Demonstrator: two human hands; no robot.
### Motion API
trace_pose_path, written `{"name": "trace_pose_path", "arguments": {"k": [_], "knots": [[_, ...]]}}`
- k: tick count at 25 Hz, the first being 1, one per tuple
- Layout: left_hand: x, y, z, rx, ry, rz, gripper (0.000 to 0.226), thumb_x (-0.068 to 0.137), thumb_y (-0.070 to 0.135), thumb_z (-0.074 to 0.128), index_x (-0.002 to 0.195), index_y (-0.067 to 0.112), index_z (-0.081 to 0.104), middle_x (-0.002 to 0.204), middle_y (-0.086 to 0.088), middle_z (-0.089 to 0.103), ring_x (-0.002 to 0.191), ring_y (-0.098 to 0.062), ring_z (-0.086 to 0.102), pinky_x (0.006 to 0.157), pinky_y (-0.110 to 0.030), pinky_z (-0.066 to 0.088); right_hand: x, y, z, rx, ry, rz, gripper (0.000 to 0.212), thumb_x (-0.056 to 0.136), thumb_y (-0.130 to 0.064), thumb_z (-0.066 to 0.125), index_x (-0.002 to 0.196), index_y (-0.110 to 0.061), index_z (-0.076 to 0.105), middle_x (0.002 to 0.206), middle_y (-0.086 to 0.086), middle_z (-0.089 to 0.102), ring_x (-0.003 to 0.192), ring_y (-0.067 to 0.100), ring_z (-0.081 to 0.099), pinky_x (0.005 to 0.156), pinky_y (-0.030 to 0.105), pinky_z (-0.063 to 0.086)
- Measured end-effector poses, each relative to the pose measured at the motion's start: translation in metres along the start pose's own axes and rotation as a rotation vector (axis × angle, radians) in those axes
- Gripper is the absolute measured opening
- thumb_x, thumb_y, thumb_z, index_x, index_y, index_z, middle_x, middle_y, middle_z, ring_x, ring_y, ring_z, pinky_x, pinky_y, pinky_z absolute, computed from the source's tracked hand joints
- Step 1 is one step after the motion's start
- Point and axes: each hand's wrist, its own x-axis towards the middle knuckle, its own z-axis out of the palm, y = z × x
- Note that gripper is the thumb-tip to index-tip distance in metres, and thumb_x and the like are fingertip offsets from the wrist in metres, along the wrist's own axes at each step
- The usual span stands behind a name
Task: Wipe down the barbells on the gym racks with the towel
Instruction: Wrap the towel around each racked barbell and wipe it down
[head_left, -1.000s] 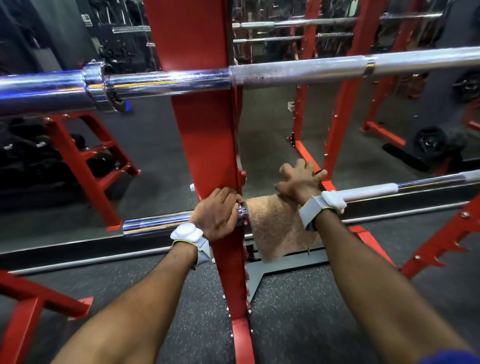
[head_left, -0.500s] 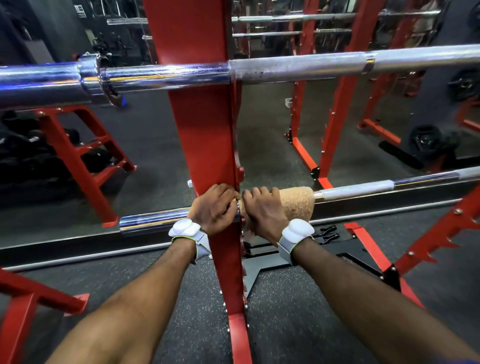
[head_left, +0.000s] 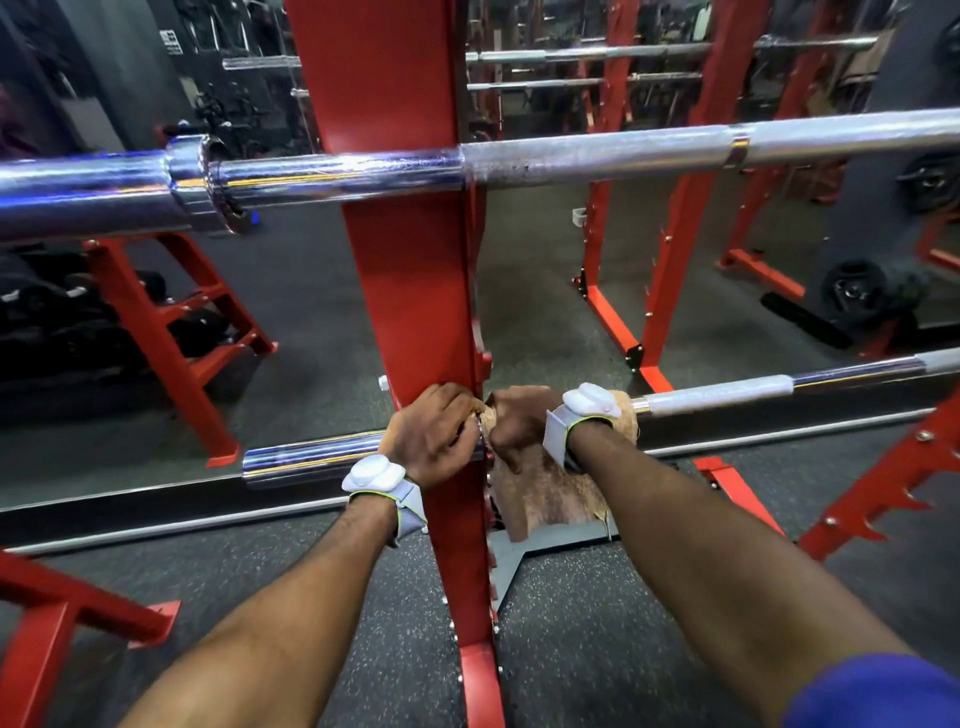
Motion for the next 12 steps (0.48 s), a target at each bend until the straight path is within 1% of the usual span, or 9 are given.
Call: {"name": "trace_pose_path", "arguments": {"k": [1,3,4,5,7,8,10,11,12], "knots": [[0.001,0.000,0.000,-0.002,0.003,0.004,0.013,0.085,0.014,0.059,0.094,0.015,0.069,0.096,-0.002,0.065,0.085,-0.021,0.057,0.073,-0.031,0.047,-0.002,0.001,0.006,-0.071,0.100,-0.010,0.026,0.057,-0.024,0.080,0.075,-0.019,0.062,0.071,-0.001,0.065,0.070,0.023,0.066,0.055,0.025,0.044],[0.001,0.002,-0.001,-0.003,0.009,0.013,0.011,0.083,0.012,0.062,0.092,0.015,0.068,0.094,-0.002,0.065,0.084,-0.020,0.056,0.075,-0.029,0.045,-0.002,0.005,0.030,-0.253,0.418,-0.093,0.022,0.072,-0.032,0.067,0.089,-0.018,0.065,0.083,0.007,0.071,0.079,0.032,0.071,0.063,0.034,0.048],[0.001,0.003,-0.002,0.002,0.014,0.011,0.010,0.083,0.011,0.064,0.091,0.015,0.067,0.094,-0.002,0.065,0.083,-0.020,0.056,0.074,-0.027,0.044,-0.002,0.006,0.040,-0.328,0.553,-0.143,0.024,0.074,-0.031,0.065,0.091,-0.014,0.065,0.084,0.011,0.071,0.078,0.036,0.071,0.064,0.037,0.047],[0.001,0.004,-0.002,0.004,0.021,0.006,0.009,0.082,0.010,0.065,0.089,0.014,0.067,0.093,-0.002,0.065,0.083,-0.020,0.056,0.073,-0.027,0.043,-0.002,0.006,0.046,-0.393,0.630,-0.150,0.026,0.074,-0.028,0.066,0.093,-0.011,0.064,0.083,0.012,0.070,0.075,0.037,0.070,0.065,0.038,0.045],[0.002,0.005,-0.003,-0.002,0.029,0.002,0.008,0.081,0.009,0.066,0.087,0.014,0.066,0.092,-0.002,0.065,0.081,-0.020,0.056,0.072,-0.027,0.043,-0.004,0.000,0.055,-0.502,0.661,-0.061,0.036,0.070,-0.028,0.073,0.098,-0.011,0.060,0.087,0.010,0.068,0.078,0.033,0.068,0.069,0.037,0.044],[0.001,0.005,-0.002,-0.004,0.027,0.006,0.006,0.082,0.009,0.065,0.087,0.013,0.065,0.091,-0.003,0.065,0.081,-0.020,0.056,0.073,-0.028,0.043,-0.007,-0.002,0.061,-0.541,0.686,-0.006,0.040,0.064,-0.027,0.077,0.097,-0.012,0.060,0.086,0.009,0.066,0.076,0.029,0.066,0.068,0.036,0.045],[0.001,0.003,0.000,0.001,0.012,0.000,0.005,0.085,0.012,0.061,0.088,0.013,0.065,0.092,-0.002,0.065,0.082,-0.021,0.057,0.073,-0.030,0.045,-0.012,-0.009,0.069,-0.535,0.832,0.014,0.031,0.058,-0.022,0.076,0.085,-0.017,0.061,0.075,0.004,0.063,0.066,0.024,0.061,0.063,0.033,0.046],[0.001,0.002,0.001,0.004,0.010,-0.011,0.005,0.086,0.013,0.060,0.088,0.013,0.065,0.092,-0.002,0.064,0.082,-0.022,0.058,0.072,-0.031,0.046,-0.014,-0.012,0.073,-0.533,0.877,0.024,0.026,0.060,-0.020,0.073,0.083,-0.019,0.061,0.073,0.002,0.061,0.065,0.022,0.060,0.064,0.033,0.047],[0.000,0.002,0.001,0.010,0.010,-0.020,0.006,0.086,0.014,0.060,0.088,0.013,0.065,0.092,-0.002,0.064,0.082,-0.022,0.058,0.071,-0.031,0.046,-0.014,-0.013,0.077,-0.532,0.898,0.038,0.025,0.061,-0.020,0.073,0.084,-0.020,0.061,0.075,0.001,0.061,0.066,0.022,0.060,0.066,0.033,0.048]]}}
